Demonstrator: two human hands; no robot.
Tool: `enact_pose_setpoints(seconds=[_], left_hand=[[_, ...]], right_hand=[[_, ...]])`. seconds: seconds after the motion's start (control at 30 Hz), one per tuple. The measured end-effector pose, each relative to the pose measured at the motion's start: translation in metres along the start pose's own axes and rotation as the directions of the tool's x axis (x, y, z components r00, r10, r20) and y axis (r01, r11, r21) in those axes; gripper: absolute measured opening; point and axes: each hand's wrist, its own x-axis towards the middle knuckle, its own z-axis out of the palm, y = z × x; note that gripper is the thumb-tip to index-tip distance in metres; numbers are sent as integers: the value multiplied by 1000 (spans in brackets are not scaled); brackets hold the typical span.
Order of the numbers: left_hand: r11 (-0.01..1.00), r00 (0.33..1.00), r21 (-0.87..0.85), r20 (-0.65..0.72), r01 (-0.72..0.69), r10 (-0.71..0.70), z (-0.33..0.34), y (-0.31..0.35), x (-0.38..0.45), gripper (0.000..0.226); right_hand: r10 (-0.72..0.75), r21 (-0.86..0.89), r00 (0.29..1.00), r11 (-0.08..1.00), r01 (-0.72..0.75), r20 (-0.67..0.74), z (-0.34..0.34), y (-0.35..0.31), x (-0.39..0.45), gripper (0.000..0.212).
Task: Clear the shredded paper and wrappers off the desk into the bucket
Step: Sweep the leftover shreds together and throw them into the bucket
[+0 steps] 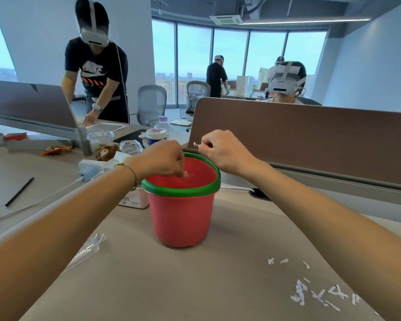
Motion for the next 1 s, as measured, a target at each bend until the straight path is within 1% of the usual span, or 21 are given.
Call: enact_pose_setpoints(seconds=[0.03, 0.07, 0.13, 0.2, 0.3, 0.4, 0.5, 0.6, 0.67, 0.73, 0.87, 1.0], left_hand=[[1000, 1000, 18, -4, 8, -8, -2, -3, -3, 22], [999, 1000, 31, -7, 14, -14, -4, -6, -7, 21], [999, 1000, 44, -9, 2, -1, -9, -10, -15, 13], [998, 1000, 58, -13, -5, 6, -13, -15, -22, 11], [998, 996, 57, -79, 38, -33, -18, -23, -33, 7], [999, 990, 10, -137, 43, -42, -17, -29, -39, 5], [999, 985, -3, -170, 38, -38, -15, -31, -42, 11], [999, 983, -4, -180, 36, -36, -15, -29, -44, 14], [999, 982, -9, -186, 37, -38, -15, -26, -45, 16], [999, 981, -9, -189, 38, -39, -15, -22, -45, 16], [1000, 978, 1, -208, 0, 0, -16, -7, -48, 16], [997, 969, -5, -237, -73, 69, -14, 26, -50, 18]], right_hand=[[6, 6, 1000, 1000, -6, 10, 5, -4, 5, 37], [15, 12, 1000, 1000, -15, 19, 10, -6, 10, 36], [30, 36, 999, 999, -31, 38, 20, -10, 18, 34], [40, 44, 998, 998, -42, 50, 29, -13, 24, 33], [31, 5, 997, 1000, -31, 75, 40, -16, 31, 33], [13, -53, 993, 999, -7, 115, 46, -19, 35, 37], [30, -59, 976, 998, -17, 217, 46, -21, 35, 35], [55, -38, 936, 998, -45, 347, 42, -22, 32, 23], [39, -92, 913, 996, -1, 406, 37, -23, 29, 19], [24, -152, 894, 987, 50, 448, 30, -25, 25, 25], [4, -163, 891, 984, 79, 453, 6, -25, 11, 35], [-18, -197, 926, 976, 98, 376, -25, -16, -11, 35]])
